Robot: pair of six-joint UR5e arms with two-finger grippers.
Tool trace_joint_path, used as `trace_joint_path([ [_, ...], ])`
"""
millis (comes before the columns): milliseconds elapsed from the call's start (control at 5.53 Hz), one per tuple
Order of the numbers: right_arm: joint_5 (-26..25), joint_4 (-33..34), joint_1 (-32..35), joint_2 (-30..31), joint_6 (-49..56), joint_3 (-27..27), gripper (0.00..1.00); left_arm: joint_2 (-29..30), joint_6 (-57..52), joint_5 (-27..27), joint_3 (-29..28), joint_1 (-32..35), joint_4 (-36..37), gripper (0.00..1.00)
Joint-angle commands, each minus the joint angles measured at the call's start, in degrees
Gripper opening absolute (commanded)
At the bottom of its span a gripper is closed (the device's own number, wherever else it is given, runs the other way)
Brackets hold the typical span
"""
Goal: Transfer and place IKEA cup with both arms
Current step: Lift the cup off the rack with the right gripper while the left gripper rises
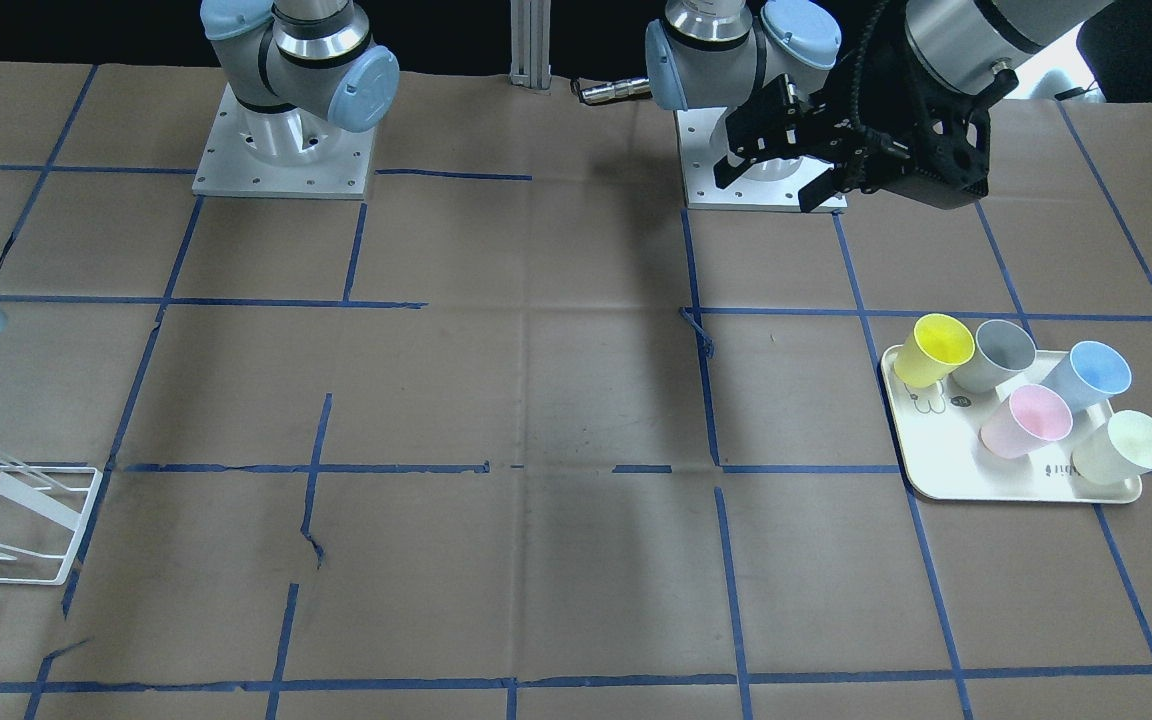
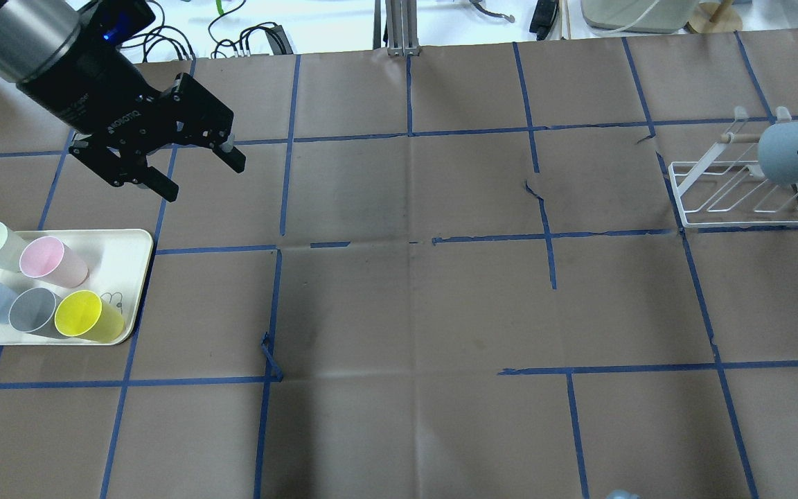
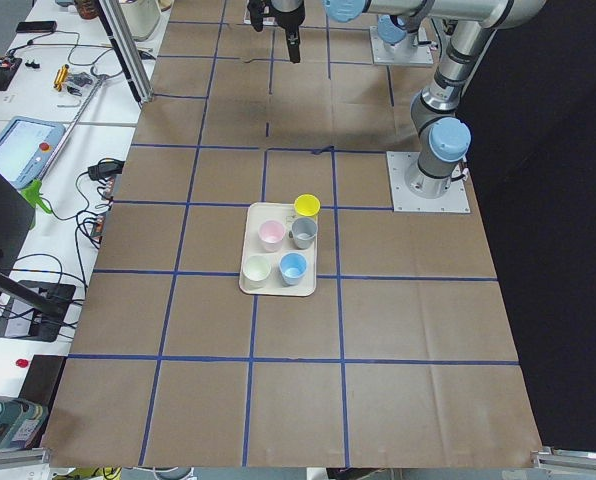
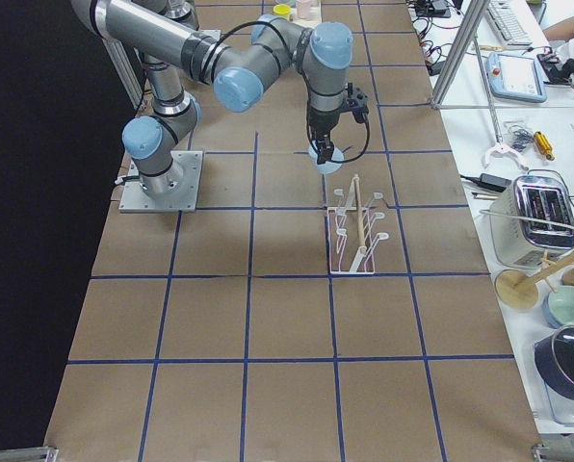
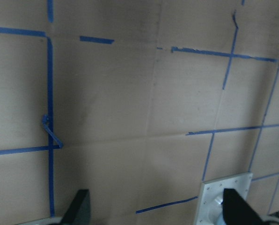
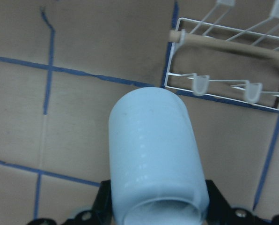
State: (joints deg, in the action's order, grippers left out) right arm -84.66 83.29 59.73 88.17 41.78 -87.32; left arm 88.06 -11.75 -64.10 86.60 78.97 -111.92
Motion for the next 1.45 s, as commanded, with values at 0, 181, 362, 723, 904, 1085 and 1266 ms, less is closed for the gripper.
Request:
trace_joint_path([
  [0,13.46,-19.55,3.61,-0.45,0.32,3.82,0.45,0.61,-24.48,3.72,1.19,-10.88,-12.29,0.99],
  [181,22.00,-27.05,4.59,-1.50,3.80,3.65,0.49,1.14,-35.16,3.89,3.03,-15.82,-15.75,0.99],
  [362,30.52,-35.65,4.60,-5.34,13.24,3.48,0.49,1.93,-43.45,5.64,4.79,-19.00,-18.49,0.99],
  [723,47.77,-52.02,4.95,-11.25,26.90,1.91,0.48,2.55,-59.37,21.33,12.15,-19.39,-27.10,0.99],
  [904,49.49,-52.96,8.17,-12.57,30.09,-0.80,0.48,2.73,-61.96,28.09,14.54,-19.04,-28.17,0.99],
  [1085,57.60,-53.14,13.60,-12.50,30.12,-2.66,0.48,2.90,-61.46,33.72,14.91,-17.90,-28.27,0.99],
  [1266,61.68,-54.80,18.27,-12.59,30.12,-3.20,0.47,3.25,-60.59,38.04,14.30,-14.15,-27.92,0.99],
])
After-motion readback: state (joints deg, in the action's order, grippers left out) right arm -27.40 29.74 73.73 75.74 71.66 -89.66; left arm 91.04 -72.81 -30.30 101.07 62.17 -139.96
